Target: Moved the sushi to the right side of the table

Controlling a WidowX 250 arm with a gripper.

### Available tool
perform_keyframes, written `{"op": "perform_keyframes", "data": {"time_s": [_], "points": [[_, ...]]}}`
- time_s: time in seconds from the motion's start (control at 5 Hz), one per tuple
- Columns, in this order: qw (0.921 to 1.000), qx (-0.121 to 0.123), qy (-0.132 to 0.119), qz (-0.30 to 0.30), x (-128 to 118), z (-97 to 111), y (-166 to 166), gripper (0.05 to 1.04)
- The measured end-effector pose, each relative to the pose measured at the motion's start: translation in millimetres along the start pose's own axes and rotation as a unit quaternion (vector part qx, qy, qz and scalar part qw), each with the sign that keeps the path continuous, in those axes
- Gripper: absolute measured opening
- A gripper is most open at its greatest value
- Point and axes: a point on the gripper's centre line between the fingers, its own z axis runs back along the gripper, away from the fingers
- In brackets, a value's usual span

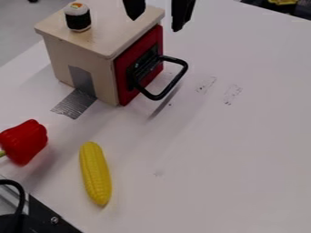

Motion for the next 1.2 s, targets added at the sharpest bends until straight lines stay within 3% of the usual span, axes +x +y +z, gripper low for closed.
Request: {"op": "perform_keyframes", "data": {"time_s": [0.2,0.4,0.8,1.2], "points": [[0.9999,0.001,0.015,0.001,-1.6,-7.7,1.1,0.997],[0.9995,0.018,0.016,0.019,-2.7,-6.2,36.4,0.997],[0.9992,0.016,-0.014,0.034,-5.7,9.7,110.4,0.997],[0.9995,0.024,-0.010,0.018,2.4,-3.6,145.3,0.997]]}}
